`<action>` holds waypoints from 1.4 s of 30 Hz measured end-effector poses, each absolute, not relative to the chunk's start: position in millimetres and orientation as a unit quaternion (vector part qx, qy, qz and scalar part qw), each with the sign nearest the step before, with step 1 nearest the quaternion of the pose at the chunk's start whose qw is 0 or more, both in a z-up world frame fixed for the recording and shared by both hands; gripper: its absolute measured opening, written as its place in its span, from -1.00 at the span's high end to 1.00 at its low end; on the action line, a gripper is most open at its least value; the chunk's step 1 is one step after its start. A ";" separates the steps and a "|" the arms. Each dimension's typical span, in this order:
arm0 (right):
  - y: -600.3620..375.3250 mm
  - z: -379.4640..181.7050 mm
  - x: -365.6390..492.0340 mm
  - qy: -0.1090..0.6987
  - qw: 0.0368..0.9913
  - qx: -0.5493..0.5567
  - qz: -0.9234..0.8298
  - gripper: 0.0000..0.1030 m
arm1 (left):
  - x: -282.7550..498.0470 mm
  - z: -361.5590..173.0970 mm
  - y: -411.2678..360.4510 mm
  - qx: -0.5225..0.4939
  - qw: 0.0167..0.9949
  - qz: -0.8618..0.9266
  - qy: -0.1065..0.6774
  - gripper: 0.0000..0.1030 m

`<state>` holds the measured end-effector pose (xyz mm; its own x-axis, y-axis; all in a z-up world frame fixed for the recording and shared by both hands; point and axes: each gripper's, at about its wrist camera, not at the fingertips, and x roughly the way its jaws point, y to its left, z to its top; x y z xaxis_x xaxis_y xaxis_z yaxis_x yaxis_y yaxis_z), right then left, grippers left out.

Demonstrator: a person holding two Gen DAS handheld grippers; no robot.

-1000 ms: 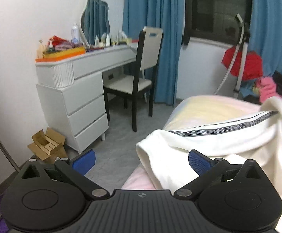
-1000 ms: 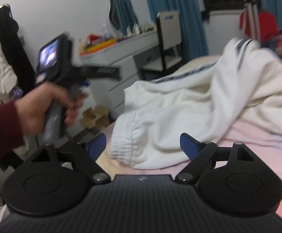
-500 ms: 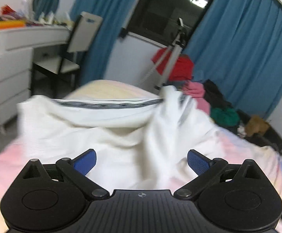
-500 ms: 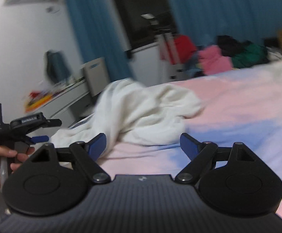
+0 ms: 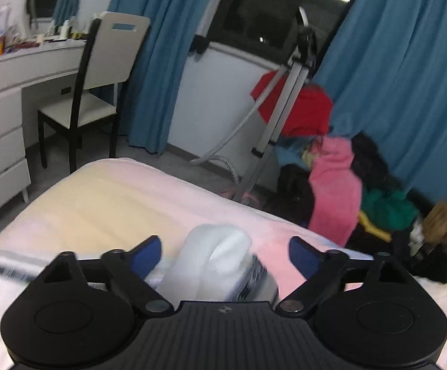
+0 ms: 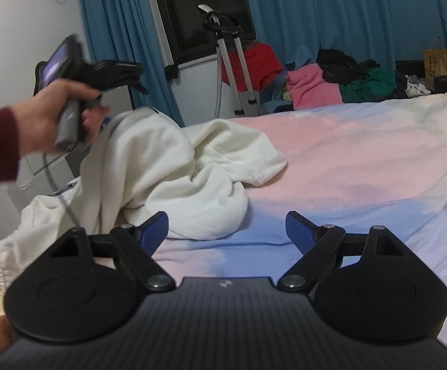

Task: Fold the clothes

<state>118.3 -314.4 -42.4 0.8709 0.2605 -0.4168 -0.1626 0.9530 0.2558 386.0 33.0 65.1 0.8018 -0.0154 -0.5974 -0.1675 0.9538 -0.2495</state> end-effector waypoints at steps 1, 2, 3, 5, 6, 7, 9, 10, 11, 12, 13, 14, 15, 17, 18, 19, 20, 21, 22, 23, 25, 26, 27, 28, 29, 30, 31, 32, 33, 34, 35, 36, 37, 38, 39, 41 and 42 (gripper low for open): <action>-314.2 -45.6 122.5 0.231 0.961 0.104 0.110 -0.65 | 402.8 60.5 31.8 -0.133 0.935 0.042 0.326 -0.56; -314.1 -49.2 126.3 0.234 0.960 0.103 0.110 -0.65 | 414.5 56.3 28.2 -0.112 0.930 0.039 0.347 -0.34; -314.1 -53.2 130.1 0.239 0.959 0.103 0.109 -0.65 | 426.1 53.0 21.5 -0.086 0.926 0.034 0.366 -0.17; -314.1 -60.6 137.3 0.248 0.957 0.104 0.109 -0.64 | 432.7 49.9 10.2 -0.044 0.926 0.022 0.374 0.24; -314.0 -63.6 140.3 0.254 0.955 0.108 0.109 -0.64 | 426.6 50.2 4.2 -0.022 0.929 0.013 0.369 0.37; -313.3 -65.7 142.4 0.257 0.954 0.111 0.111 -0.64 | 420.8 51.3 -2.5 -0.001 0.931 0.005 0.365 0.57; -311.4 -67.1 143.2 0.259 0.953 0.112 0.113 -0.64 | 401.1 57.8 -18.2 0.042 0.938 -0.004 0.345 0.69; -310.6 -66.2 141.5 0.257 0.954 0.110 0.112 -0.64 | 387.2 62.7 -26.2 0.064 0.942 -0.008 0.329 0.71; -309.7 -65.6 139.8 0.254 0.955 0.107 0.110 -0.64 | 369.1 69.0 -32.9 0.082 0.948 -0.017 0.308 0.72; -309.2 -64.8 137.7 0.251 0.956 0.106 0.107 -0.64 | 345.5 76.0 -41.7 0.108 0.952 -0.029 0.283 0.73; -309.3 -63.3 134.9 0.248 0.957 0.106 0.104 -0.64 | 323.3 82.2 -47.1 0.125 0.956 -0.043 0.262 0.73; -309.5 -62.1 132.4 0.244 0.958 0.109 0.101 -0.64 | 298.8 88.2 -51.7 0.138 0.959 -0.058 0.241 0.74; -309.7 -61.3 130.3 0.240 0.959 0.112 0.099 -0.64 | 269.6 93.8 -56.6 0.155 0.961 -0.076 0.215 0.74; -310.6 -59.6 126.1 0.230 0.961 0.121 0.093 -0.64 | 218.6 97.1 -62.2 0.168 0.963 -0.106 0.180 0.76; -311.1 -58.5 124.0 0.224 0.962 0.125 0.090 -0.64 | 191.5 94.1 -64.2 0.173 0.963 -0.122 0.167 0.78; -311.7 -57.1 122.0 0.218 0.964 0.128 0.086 -0.64 | 164.4 90.5 -66.2 0.178 0.962 -0.138 0.155 0.78; -312.7 -55.6 119.9 0.212 0.965 0.132 0.081 -0.63 | 138.6 81.5 -65.2 0.171 0.961 -0.149 0.156 0.79; -314.3 -53.7 117.5 0.205 0.966 0.139 0.077 -0.63 | 113.0 71.4 -63.4 0.162 0.961 -0.160 0.159 0.79; -316.7 -51.7 115.0 0.199 0.966 0.148 0.075 -0.63 | 90.8 58.7 -62.5 0.162 0.959 -0.169 0.161 0.81; -320.0 -50.2 112.2 0.194 0.964 0.163 0.077 -0.63 | 69.3 45.5 -61.8 0.164 0.957 -0.176 0.163 0.85; -327.6 -47.5 106.0 0.188 0.958 0.197 0.088 -0.48 | 37.8 18.3 -61.3 0.170 0.952 -0.187 0.174 0.85; -331.3 -46.1 103.0 0.184 0.955 0.215 0.093 -0.42 | 26.9 5.9 -58.9 0.167 0.951 -0.188 0.182 0.85; -334.4 -46.5 100.8 0.184 0.950 0.232 0.101 -0.27 | 20.4 -5.0 -54.8 0.151 0.950 -0.187 0.198 0.86; -336.9 -48.2 99.4 0.187 0.944 0.250 0.111 -0.05 | 19.2 -13.8 -51.1 0.130 0.949 -0.184 0.220 0.86; -338.0 -50.0 98.7 0.191 0.938 0.264 0.120 0.08 | 21.9 -18.5 -46.1 0.111 0.948 -0.181 0.238 0.86; -337.3 -52.4 98.9 0.198 0.932 0.275 0.127 0.29 | 26.5 -19.0 -42.9 0.092 0.947 -0.184 0.247 0.86; -335.9 -55.1 100.0 0.207 0.927 0.283 0.133 0.38 | 31.3 -18.7 -40.2 0.074 0.945 -0.189 0.255 0.86; -333.9 -57.2 101.4 0.215 0.923 0.287 0.139 0.39 | 36.1 -18.4 -37.5 0.056 0.944 -0.193 0.263 0.85; -331.0 -58.1 101.9 0.220 0.920 0.289 0.145 0.39 | 40.8 -18.1 -34.7 0.038 0.941 -0.197 0.271 0.85; -328.4 -57.9 101.9 0.222 0.919 0.288 0.152 0.39 | 45.2 -18.2 -34.5 0.030 0.939 -0.202 0.276 0.85; -326.2 -56.5 102.0 0.222 0.919 0.286 0.156 0.38 | 48.7 -20.8 -30.2 0.018 0.937 -0.205 0.282 0.85; -324.0 -54.3 102.3 0.222 0.919 0.284 0.159 0.36 | 52.1 -23.9 -24.8 0.005 0.934 -0.208 0.289 0.85; -322.2 -51.8 104.6 0.225 0.919 0.281 0.159 0.36 | 55.4 -27.0 -19.5 -0.008 0.932 -0.211 0.296 0.85; -319.9 -47.5 111.1 0.232 0.920 0.275 0.155 0.34 | 57.6 -31.5 -14.1 -0.021 0.928 -0.214 0.305 0.85; -316.6 -41.7 120.1 0.239 0.922 0.266 0.150 0.32 | 59.5 -36.3 -8.7 -0.036 0.923 -0.218 0.314 0.85; -308.2 -26.9 143.0 0.245 0.927 0.247 0.143 0.26 | 65.2 -43.8 0.1 -0.060 0.916 -0.226 0.326 0.85; -303.2 -19.5 155.7 0.245 0.928 0.240 0.145 0.10 | 69.3 -46.1 3.0 -0.070 0.913 -0.229 0.329 0.85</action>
